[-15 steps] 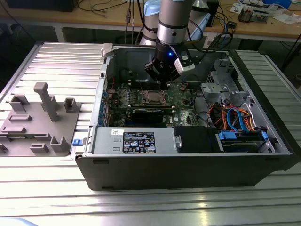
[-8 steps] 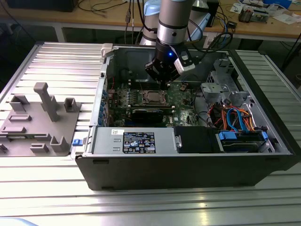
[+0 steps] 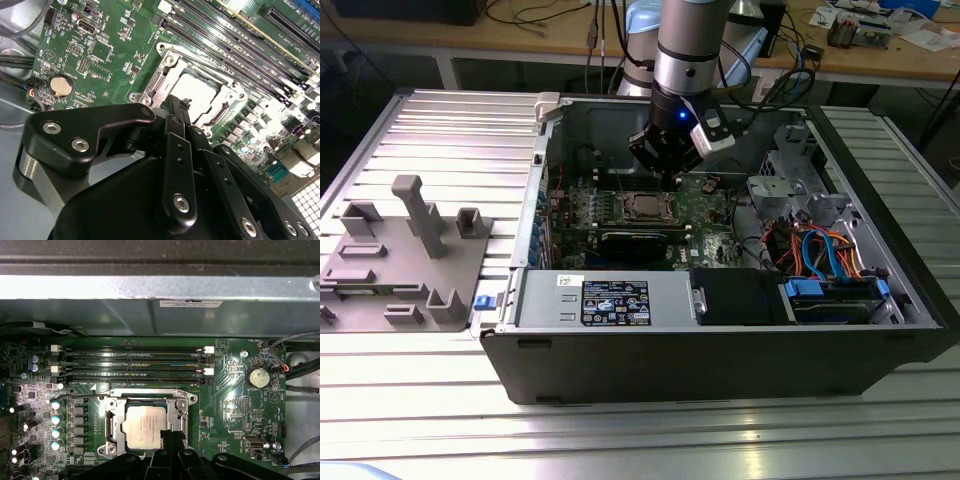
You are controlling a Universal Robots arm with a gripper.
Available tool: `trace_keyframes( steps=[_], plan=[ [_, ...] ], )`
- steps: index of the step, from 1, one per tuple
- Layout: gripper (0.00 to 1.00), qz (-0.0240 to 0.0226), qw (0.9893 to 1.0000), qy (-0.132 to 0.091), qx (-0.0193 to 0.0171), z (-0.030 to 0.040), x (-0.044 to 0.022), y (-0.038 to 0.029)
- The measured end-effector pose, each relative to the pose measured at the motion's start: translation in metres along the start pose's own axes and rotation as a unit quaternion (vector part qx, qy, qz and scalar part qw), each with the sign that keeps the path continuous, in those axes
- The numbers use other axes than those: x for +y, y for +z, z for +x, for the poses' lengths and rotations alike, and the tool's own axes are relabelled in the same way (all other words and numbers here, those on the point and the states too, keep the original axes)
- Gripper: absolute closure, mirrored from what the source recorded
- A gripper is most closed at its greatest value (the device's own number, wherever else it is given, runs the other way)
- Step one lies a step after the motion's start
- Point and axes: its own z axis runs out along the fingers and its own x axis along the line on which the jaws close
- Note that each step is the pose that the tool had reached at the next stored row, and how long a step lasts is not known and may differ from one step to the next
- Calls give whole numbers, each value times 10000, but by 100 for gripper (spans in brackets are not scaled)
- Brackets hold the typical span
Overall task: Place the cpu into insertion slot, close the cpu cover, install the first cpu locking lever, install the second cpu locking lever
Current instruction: 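Install the first cpu locking lever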
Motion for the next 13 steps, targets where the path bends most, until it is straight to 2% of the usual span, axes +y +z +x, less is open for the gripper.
trace_keyframes(
  steps=[13],
  plan=[
    [89, 1, 10000, -52, 0, 0, 0, 0]
  ],
)
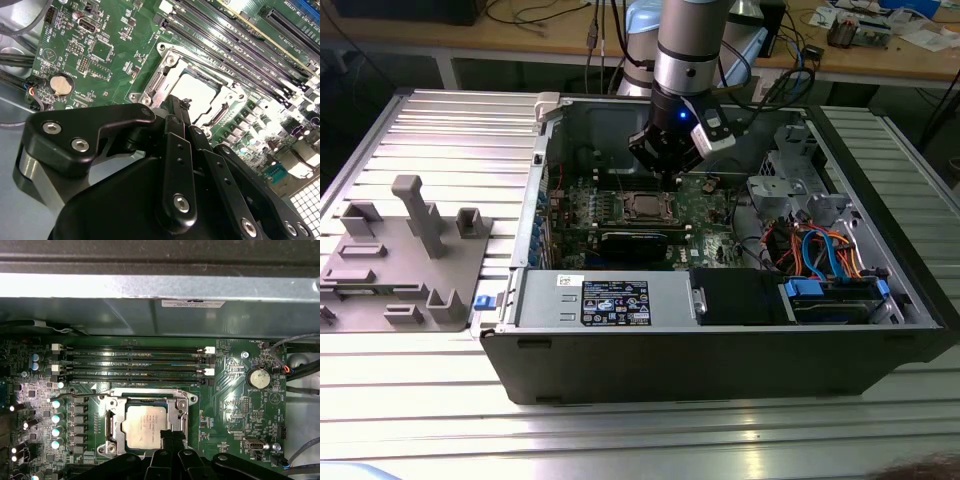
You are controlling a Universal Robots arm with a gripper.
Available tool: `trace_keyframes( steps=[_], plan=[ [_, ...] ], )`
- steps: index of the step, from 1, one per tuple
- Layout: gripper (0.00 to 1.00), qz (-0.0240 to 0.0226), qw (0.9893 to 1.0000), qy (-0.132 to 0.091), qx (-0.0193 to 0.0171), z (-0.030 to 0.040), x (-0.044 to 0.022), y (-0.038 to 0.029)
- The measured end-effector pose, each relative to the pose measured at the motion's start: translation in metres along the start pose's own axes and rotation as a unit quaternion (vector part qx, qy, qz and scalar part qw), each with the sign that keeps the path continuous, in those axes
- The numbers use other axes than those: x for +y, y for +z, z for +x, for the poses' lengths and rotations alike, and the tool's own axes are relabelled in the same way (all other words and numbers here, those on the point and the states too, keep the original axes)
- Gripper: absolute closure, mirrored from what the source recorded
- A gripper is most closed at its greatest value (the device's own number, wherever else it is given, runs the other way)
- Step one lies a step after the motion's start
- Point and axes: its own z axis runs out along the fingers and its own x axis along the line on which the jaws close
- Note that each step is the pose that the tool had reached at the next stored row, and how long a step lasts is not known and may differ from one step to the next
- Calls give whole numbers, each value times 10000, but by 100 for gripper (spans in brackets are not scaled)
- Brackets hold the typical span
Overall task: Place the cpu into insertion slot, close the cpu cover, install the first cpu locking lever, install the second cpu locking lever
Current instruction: 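Install the first cpu locking lever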
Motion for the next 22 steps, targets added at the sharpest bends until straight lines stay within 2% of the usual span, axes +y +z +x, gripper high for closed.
trace_keyframes(
  steps=[22],
  plan=[
    [89, 1, 10000, -70, 0, 0, 0, 0]
  ],
)
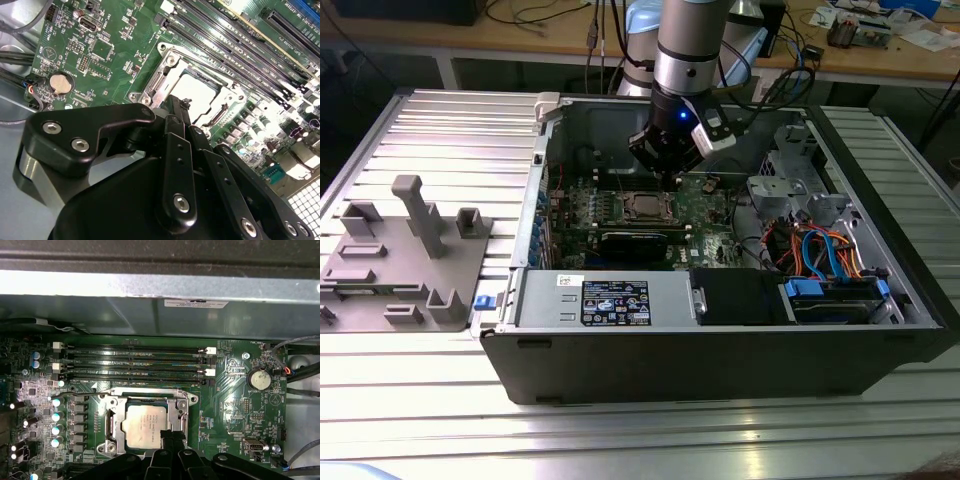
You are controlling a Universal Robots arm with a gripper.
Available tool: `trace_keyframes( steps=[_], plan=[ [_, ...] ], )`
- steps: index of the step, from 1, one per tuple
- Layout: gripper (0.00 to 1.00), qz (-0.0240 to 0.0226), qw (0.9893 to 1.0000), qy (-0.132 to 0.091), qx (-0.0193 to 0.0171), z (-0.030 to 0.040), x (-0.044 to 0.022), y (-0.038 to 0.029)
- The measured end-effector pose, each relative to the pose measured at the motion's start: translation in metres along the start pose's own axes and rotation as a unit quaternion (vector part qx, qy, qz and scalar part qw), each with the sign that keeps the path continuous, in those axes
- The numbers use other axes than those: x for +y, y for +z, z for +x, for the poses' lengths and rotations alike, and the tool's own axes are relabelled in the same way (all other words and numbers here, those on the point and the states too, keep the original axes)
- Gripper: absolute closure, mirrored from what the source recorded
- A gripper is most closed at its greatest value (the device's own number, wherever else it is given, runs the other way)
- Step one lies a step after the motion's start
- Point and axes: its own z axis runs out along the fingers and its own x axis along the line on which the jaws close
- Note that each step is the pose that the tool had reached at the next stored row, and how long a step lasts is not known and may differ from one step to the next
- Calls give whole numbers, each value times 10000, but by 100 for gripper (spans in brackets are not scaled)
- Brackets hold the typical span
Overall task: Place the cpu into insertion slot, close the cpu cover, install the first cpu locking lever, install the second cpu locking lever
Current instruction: 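Install the first cpu locking lever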
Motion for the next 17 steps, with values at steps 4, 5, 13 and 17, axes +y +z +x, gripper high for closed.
trace_keyframes(
  steps=[4, 5, 13, 17],
  plan=[
    [89, 0, 10000, -10, 0, 0, 0, 0],
    [89, 0, 10000, -13, 0, 0, 0, 0],
    [89, 0, 10000, -32, 0, 0, 0, 0],
    [89, 1, 10000, -44, 0, 0, 0, 0]
  ],
)
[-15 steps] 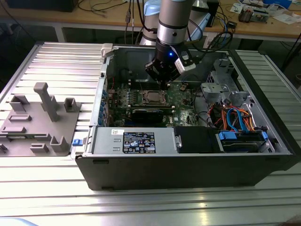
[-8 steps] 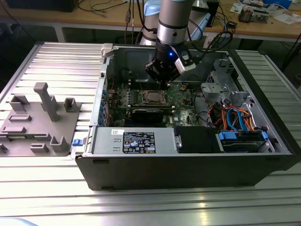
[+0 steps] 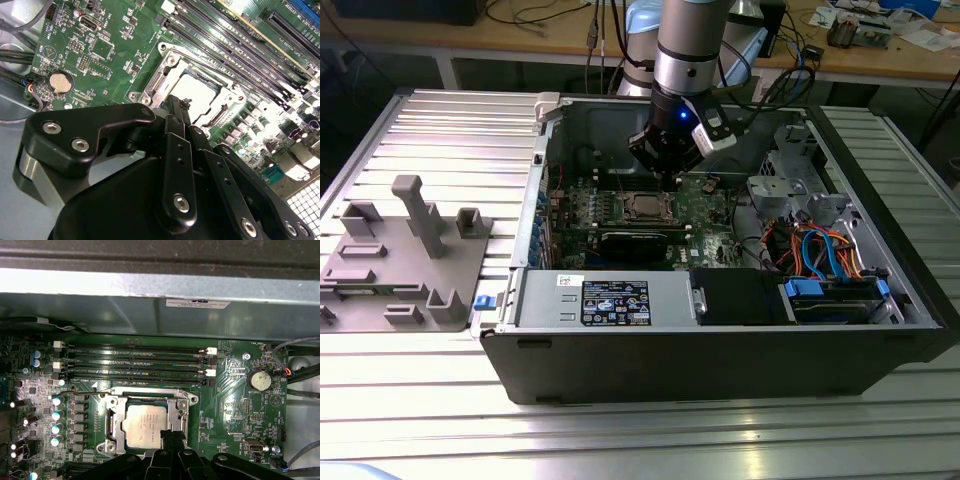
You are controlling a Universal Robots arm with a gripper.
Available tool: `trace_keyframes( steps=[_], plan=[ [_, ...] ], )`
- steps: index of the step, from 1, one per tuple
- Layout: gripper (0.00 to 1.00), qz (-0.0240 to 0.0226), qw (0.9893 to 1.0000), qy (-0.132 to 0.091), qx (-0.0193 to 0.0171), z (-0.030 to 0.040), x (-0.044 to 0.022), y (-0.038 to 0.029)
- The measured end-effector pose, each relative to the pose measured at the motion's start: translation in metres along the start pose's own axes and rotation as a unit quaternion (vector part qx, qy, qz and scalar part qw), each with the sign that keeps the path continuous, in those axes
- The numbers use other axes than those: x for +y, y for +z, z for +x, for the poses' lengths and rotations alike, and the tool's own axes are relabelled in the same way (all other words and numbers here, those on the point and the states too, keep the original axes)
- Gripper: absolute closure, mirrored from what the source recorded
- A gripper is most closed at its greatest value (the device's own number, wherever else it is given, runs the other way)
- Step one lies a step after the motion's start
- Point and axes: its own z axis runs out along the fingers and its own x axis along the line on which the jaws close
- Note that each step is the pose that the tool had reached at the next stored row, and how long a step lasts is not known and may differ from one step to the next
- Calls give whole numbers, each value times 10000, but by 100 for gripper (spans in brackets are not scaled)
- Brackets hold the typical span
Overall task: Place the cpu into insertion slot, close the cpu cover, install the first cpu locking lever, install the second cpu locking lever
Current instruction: 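Install the first cpu locking lever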
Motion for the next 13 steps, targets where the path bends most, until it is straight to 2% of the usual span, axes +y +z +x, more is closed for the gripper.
trace_keyframes(
  steps=[13],
  plan=[
    [89, 1, 10000, -68, 0, 0, 0, 0]
  ],
)
